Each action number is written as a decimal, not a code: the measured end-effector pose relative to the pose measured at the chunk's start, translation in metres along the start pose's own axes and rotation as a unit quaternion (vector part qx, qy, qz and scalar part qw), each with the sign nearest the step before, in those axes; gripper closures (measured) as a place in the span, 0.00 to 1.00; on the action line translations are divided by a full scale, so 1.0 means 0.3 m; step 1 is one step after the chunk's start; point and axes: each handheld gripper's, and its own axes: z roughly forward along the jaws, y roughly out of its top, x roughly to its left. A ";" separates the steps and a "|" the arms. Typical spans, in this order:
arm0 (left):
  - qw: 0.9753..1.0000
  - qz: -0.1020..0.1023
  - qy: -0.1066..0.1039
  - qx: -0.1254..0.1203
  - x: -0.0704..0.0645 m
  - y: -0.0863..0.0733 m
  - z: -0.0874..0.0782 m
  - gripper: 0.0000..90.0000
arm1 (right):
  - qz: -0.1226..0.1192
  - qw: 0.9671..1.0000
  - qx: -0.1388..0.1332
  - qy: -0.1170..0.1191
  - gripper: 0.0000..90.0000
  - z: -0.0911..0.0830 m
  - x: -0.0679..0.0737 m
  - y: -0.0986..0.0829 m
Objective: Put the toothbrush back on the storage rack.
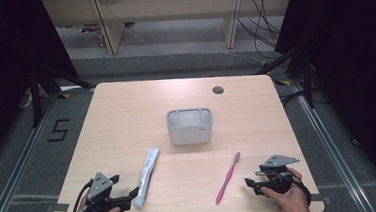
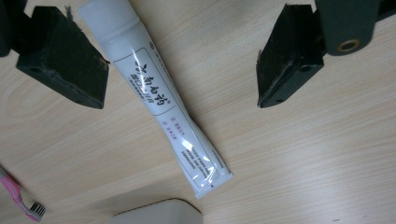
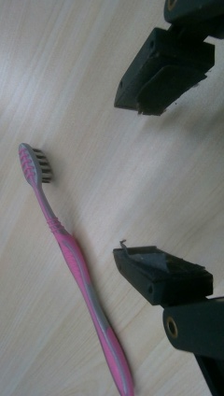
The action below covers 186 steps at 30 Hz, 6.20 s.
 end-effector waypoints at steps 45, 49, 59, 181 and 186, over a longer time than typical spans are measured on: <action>1.000 0.000 0.000 -0.001 0.000 0.002 0.001 0.18 | -0.097 0.990 -0.037 0.095 1.00 0.036 0.203 0.088; 1.000 0.006 -0.001 0.003 -0.001 0.000 0.001 0.18 | -0.105 0.989 -0.021 0.102 1.00 0.061 0.235 0.096; 1.000 0.006 0.000 0.004 -0.002 0.000 0.002 0.18 | -0.121 0.986 0.000 0.113 1.00 0.107 0.271 0.103; 1.000 0.015 0.002 0.009 -0.008 -0.001 0.002 0.18 | -0.077 0.978 0.194 -0.011 0.74 0.042 0.029 0.152; 1.000 0.014 0.004 0.010 -0.008 -0.002 0.002 0.18 | -0.089 0.975 0.201 -0.004 0.75 0.060 0.024 0.162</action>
